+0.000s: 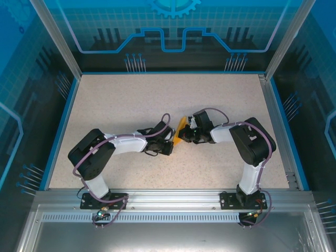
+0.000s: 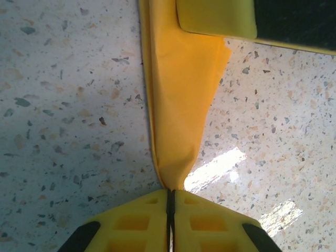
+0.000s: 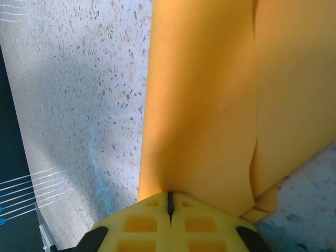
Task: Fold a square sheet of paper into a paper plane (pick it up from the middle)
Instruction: Fold the wing for the fifth time at the center of the table.
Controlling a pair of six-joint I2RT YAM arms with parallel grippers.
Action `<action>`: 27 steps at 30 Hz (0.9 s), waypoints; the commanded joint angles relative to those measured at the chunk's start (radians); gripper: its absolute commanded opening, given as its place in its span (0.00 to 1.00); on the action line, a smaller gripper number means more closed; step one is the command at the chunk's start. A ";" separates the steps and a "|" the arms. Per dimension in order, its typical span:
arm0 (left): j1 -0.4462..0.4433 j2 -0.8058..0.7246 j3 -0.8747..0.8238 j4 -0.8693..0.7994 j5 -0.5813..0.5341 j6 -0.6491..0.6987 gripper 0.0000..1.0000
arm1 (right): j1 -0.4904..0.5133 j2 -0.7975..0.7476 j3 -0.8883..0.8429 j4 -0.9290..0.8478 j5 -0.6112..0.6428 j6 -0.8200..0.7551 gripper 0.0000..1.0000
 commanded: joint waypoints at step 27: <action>0.045 0.034 0.102 0.007 0.166 0.017 0.15 | -0.016 0.035 -0.024 -0.086 -0.002 -0.041 0.02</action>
